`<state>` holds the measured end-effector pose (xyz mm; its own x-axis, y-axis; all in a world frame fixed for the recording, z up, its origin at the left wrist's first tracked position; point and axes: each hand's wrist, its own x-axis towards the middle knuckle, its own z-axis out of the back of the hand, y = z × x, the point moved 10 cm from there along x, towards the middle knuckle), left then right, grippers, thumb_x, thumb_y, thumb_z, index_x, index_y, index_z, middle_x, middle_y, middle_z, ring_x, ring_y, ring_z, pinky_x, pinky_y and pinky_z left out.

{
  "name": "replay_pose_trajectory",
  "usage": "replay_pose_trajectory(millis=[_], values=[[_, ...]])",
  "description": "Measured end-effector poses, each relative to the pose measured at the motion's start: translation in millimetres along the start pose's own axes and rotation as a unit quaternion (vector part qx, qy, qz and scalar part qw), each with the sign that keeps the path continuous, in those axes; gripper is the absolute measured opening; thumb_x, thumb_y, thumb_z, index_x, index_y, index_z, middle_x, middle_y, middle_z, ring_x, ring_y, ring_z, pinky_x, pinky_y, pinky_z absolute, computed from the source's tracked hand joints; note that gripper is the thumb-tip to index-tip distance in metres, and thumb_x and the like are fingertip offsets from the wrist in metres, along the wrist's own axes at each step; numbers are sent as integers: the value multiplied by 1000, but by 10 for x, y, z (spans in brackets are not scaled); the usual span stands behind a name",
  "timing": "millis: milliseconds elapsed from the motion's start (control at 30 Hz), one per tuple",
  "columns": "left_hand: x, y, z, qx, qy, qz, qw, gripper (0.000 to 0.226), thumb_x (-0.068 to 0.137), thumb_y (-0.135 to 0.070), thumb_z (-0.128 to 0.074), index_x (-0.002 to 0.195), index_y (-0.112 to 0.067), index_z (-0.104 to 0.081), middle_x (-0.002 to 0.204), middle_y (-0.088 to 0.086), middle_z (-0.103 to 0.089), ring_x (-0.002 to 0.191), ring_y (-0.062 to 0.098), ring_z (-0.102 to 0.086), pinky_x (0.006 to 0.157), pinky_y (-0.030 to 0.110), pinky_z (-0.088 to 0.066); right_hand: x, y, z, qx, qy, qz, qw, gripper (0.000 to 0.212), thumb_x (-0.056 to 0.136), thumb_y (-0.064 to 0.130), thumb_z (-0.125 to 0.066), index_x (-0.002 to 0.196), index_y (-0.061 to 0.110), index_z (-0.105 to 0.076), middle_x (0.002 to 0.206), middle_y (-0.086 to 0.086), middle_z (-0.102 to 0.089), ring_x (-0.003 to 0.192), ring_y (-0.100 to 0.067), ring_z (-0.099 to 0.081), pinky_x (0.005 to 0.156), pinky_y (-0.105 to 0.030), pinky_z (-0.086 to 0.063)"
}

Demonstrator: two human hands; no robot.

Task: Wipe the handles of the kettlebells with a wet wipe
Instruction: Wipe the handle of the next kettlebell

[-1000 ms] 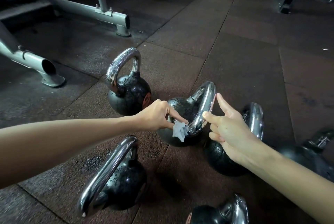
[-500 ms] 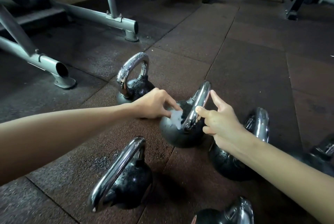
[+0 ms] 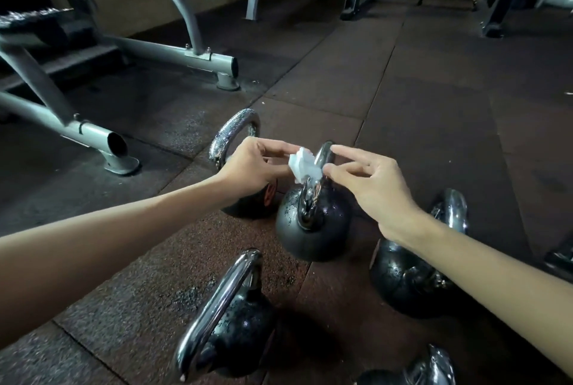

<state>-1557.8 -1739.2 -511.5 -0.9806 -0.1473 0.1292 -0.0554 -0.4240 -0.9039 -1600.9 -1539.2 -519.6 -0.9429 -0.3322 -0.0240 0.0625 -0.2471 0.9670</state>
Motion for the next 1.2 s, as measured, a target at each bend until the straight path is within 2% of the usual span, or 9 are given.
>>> replay_pose_trajectory(millis=[133, 200, 267, 433, 600, 700, 800, 1000, 1200], values=[[101, -315, -164, 15, -1, -59, 998, 24, 82, -20, -87, 103, -30, -83, 94, -6, -77, 76, 29, -64, 77, 48, -54, -93, 205, -46, 93, 105, 10, 990, 45, 88, 18, -80, 130, 31, -69, 74, 14, -70, 51, 1, -55, 40, -6, -35], [107, -420, -201, 18, 1, -72, 997, 22, 81, -23, -87, 101, -32, -83, 85, -8, -77, 66, 30, -62, 66, 43, -53, -85, 198, 2, 92, 104, 16, 990, 47, 87, 13, -81, 130, 27, -70, 73, 14, -72, 53, 3, -59, 42, -5, -37], [87, -516, -245, 18, 8, -89, 996, 21, 81, -20, -87, 100, -26, -83, 78, -4, -77, 52, 6, -51, 53, 23, -41, -75, 154, 28, 113, 95, 6, 989, 42, 85, 8, -81, 126, 19, -74, 72, 9, -71, 48, 2, -56, 40, -5, -37], [89, -661, -348, 14, 119, -79, 990, 38, 82, -6, -84, 118, -14, -76, 104, -2, -80, 89, 19, -76, 81, 26, -60, 9, -167, 25, 162, 64, -61, 983, 24, 79, 13, -86, 100, 22, -82, 90, -6, -76, 52, 3, -53, 39, -12, -26], [250, -578, -287, 191, 92, -96, 973, 43, 76, -41, -90, 116, -46, -75, 106, -18, -74, 55, 2, -46, 59, 18, -41, 159, -310, 316, 126, -34, -33, 991, 26, 79, 16, -88, 102, 25, -81, 80, 11, -79, 68, 10, -67, 55, -5, -43], [377, -417, -370, 276, 89, -74, 954, 55, 66, -62, -87, 118, -53, -71, 136, -19, -59, 81, -12, -57, 78, 17, -46, 298, -492, 456, 109, -99, -44, 988, 30, 75, 22, -91, 103, 26, -82, 86, 13, -79, 93, 0, -72, 79, -15, -47], [453, -259, -409, 318, 107, -28, 941, 66, 62, -70, -86, 124, -57, -66, 139, -15, -59, 121, 3, -57, 96, 23, -41, 454, -614, 504, 66, -129, -70, 987, 35, 76, 26, -92, 109, 27, -80, 87, 17, -76, 92, 0, -67, 75, -15, -45], [427, -113, -406, 262, 91, 12, 961, 62, 72, -49, -88, 129, -56, -63, 120, -15, -72, 81, -20, -57, 58, -2, -40, 797, -760, 486, -26, -163, -82, 983, 33, 75, 30, -91, 107, 29, -81, 82, 18, -72, 99, -11, -68, 75, -23, -47], [433, -12, -332, 258, 70, 26, 963, 59, 69, -49, -88, 123, -61, -65, 109, -20, -73, 91, -13, -64, 75, 5, -49, 893, -1015, 206, -1, -154, -95, 984, 37, 72, 30, -93, 106, 26, -81, 86, 12, -74, 86, -5, -68, 73, -18, -49]])
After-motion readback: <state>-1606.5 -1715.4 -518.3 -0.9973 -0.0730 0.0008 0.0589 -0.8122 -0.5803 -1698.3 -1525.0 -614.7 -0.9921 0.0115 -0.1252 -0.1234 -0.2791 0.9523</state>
